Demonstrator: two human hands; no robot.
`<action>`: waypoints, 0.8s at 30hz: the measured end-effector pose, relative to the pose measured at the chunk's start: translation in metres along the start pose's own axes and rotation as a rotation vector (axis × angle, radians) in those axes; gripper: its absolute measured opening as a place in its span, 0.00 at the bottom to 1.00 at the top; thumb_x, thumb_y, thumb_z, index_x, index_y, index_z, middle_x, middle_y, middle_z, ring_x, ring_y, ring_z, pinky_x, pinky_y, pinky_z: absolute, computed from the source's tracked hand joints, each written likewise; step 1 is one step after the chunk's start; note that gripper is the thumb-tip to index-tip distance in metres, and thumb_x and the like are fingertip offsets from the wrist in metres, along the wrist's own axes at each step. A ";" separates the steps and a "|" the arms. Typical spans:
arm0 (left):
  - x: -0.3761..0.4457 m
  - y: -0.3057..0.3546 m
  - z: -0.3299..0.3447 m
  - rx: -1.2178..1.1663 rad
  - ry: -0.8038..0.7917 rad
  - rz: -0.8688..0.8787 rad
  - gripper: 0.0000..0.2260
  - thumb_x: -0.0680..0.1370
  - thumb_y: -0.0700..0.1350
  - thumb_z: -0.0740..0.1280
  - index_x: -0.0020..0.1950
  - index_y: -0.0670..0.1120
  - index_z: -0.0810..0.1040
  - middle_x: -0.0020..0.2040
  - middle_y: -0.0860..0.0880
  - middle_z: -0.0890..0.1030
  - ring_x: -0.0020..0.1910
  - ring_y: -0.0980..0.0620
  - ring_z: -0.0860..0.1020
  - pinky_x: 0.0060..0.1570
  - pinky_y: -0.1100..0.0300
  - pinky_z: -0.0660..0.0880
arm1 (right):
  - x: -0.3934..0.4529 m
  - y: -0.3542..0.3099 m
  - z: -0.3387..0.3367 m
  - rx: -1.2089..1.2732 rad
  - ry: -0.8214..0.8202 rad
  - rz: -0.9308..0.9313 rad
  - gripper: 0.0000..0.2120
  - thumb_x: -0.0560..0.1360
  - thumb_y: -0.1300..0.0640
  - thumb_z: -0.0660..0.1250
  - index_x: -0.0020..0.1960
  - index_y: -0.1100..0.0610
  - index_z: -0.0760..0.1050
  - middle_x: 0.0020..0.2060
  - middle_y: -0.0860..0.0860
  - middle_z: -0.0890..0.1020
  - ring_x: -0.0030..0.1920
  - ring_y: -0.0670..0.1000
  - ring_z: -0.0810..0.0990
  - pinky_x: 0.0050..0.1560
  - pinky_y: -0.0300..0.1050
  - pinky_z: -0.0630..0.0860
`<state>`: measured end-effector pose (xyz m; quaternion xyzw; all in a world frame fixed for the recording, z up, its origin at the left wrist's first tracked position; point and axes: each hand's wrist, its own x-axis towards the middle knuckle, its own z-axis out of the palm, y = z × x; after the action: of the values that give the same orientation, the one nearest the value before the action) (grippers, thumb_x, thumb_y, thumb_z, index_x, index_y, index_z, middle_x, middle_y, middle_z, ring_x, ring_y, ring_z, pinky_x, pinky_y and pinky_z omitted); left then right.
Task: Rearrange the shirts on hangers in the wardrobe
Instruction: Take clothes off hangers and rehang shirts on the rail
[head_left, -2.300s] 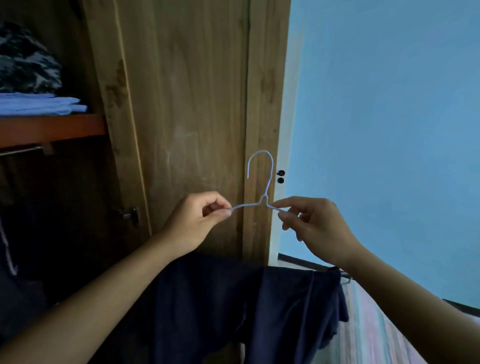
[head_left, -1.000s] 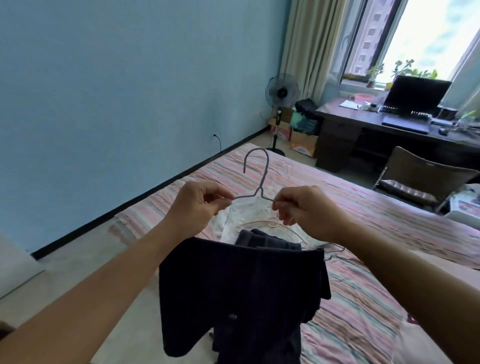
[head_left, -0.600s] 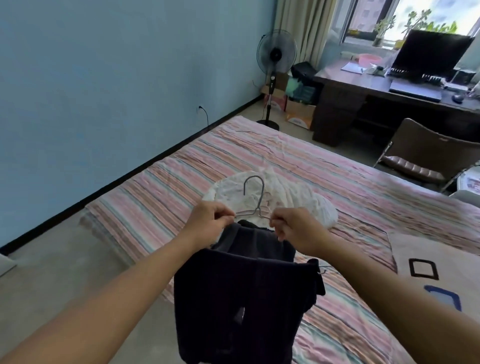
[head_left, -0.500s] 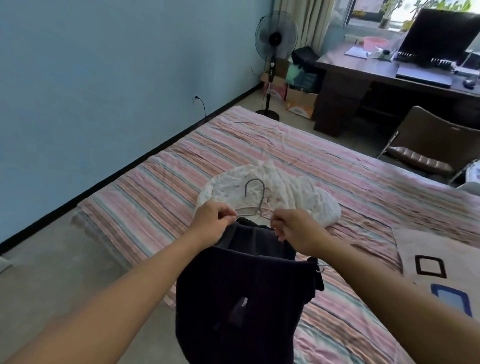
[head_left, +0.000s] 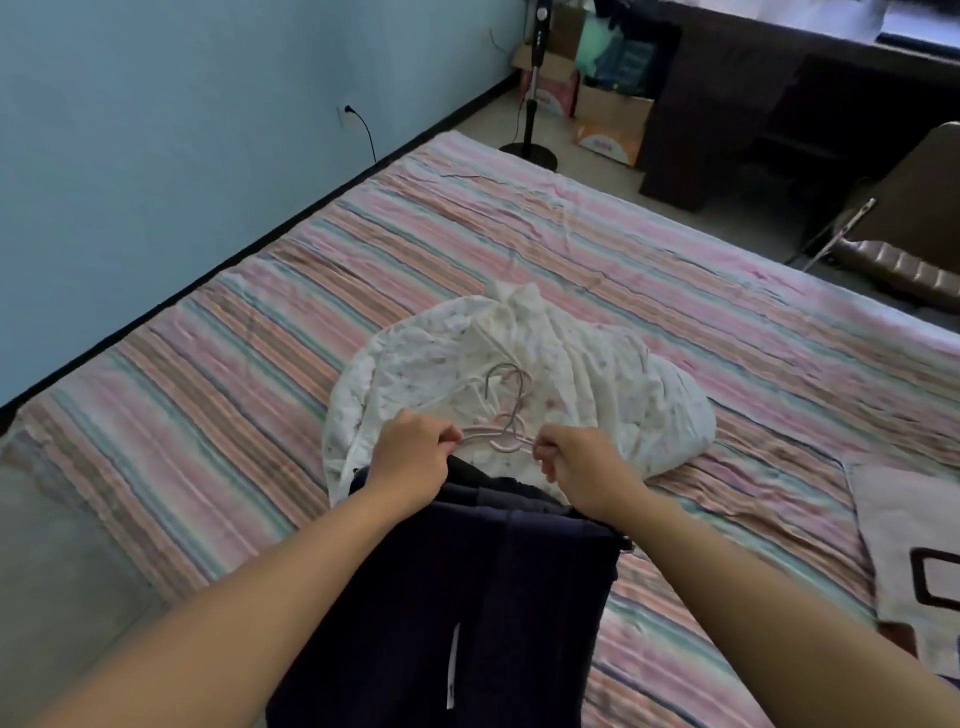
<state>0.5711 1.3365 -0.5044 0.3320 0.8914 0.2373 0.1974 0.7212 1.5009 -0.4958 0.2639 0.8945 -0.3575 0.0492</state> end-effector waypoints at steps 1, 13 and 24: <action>0.013 -0.002 0.009 -0.010 0.008 -0.013 0.09 0.78 0.39 0.66 0.54 0.49 0.83 0.53 0.48 0.81 0.55 0.48 0.77 0.56 0.53 0.75 | 0.015 0.009 0.003 0.000 0.011 0.016 0.12 0.80 0.65 0.57 0.41 0.56 0.74 0.34 0.51 0.78 0.38 0.57 0.78 0.43 0.50 0.75; 0.053 -0.077 0.128 0.344 -0.394 -0.128 0.45 0.75 0.62 0.68 0.78 0.60 0.36 0.81 0.47 0.39 0.78 0.40 0.34 0.72 0.32 0.45 | 0.147 0.099 0.065 0.031 0.139 0.212 0.09 0.78 0.66 0.63 0.43 0.57 0.79 0.39 0.50 0.79 0.39 0.52 0.77 0.36 0.42 0.71; 0.060 -0.098 0.147 0.249 -0.431 -0.124 0.38 0.79 0.59 0.64 0.79 0.61 0.41 0.81 0.47 0.39 0.77 0.44 0.32 0.74 0.36 0.47 | 0.161 0.115 0.095 -0.045 0.152 0.302 0.08 0.79 0.57 0.62 0.50 0.57 0.79 0.52 0.53 0.77 0.52 0.55 0.76 0.47 0.46 0.70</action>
<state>0.5553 1.3548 -0.6893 0.3414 0.8697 0.0370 0.3547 0.6321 1.5776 -0.6808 0.4204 0.8536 -0.3048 0.0402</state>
